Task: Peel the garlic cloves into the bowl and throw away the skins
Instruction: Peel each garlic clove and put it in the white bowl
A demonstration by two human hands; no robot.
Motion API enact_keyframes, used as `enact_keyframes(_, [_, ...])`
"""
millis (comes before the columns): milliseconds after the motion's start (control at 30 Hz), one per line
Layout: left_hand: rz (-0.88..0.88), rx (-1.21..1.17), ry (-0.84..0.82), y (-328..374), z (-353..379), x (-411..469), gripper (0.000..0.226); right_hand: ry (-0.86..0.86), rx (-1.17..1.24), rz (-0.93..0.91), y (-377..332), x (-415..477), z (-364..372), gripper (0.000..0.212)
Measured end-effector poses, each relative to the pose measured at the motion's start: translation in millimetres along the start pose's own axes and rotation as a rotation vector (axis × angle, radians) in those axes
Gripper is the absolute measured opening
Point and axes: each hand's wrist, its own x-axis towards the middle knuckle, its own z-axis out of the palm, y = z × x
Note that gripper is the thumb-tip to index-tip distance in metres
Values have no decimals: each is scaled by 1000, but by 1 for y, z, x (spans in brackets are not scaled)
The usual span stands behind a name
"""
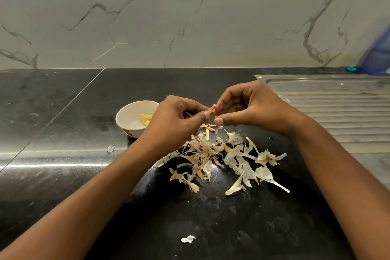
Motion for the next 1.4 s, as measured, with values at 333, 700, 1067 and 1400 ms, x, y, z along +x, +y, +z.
enact_keyframes(333, [-44,-139,36,2,-7,-1,17,65,-5,-95,2,5,7,26])
enact_keyframes(700, [-115,-406,-3,9,-6,-3,12,113,-163,-193,3,4,9,13])
enact_keyframes(1067, [-221,-506,-5,13,-5,-3,11,105,-287,-252,1,5,12,16])
enact_keyframes(1400, [-223,-507,-1,13,-7,-3,11,106,-292,-273,0,5,15,18])
